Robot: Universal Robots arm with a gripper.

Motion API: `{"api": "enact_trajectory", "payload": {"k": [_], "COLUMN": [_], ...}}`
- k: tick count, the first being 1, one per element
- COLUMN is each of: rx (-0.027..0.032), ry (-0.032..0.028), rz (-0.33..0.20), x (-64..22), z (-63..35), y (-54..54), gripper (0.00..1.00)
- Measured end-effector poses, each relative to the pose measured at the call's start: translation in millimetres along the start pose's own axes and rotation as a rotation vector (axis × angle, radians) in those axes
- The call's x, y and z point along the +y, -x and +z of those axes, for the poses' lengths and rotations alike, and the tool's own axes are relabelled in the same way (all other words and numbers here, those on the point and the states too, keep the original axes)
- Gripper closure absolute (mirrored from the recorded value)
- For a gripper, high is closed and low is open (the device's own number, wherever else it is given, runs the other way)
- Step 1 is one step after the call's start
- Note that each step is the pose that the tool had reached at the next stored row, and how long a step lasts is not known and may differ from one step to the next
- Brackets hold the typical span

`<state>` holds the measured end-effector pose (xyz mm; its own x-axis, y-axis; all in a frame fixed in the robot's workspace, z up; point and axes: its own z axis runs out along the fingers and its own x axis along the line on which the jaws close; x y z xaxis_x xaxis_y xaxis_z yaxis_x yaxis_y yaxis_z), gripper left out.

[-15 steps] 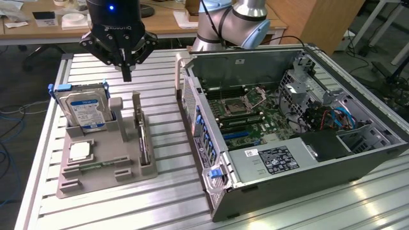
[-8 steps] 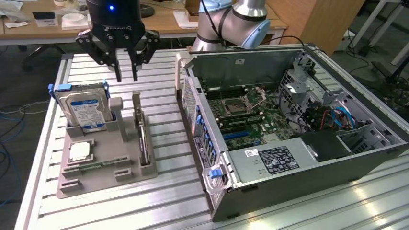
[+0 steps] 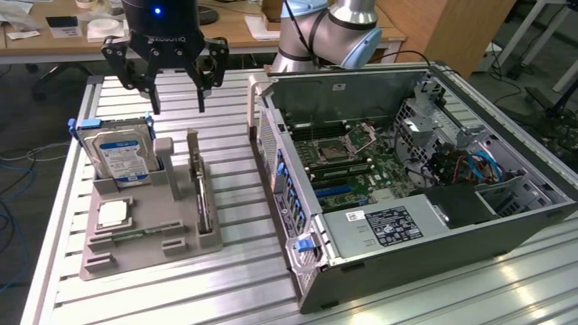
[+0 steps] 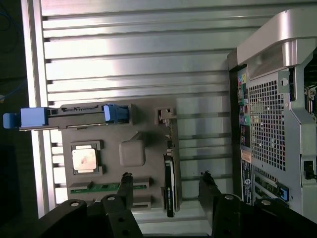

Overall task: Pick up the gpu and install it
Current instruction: 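Pick up the gpu and move the gpu toward the slot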

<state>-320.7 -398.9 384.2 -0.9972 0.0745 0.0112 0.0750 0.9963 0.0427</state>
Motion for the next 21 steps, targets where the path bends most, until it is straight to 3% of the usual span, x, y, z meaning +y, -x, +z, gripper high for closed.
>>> {"api": "enact_trajectory", "payload": {"k": [7,21], "rx": [0.0021,0.0025], "ry": [-0.0001,-0.0002], "rz": [-0.041,-0.047], "x": [-0.1,-1.5], "z": [2.1,18.9], "y": [0.0,0.3], "gripper": [0.35,0.35]}}
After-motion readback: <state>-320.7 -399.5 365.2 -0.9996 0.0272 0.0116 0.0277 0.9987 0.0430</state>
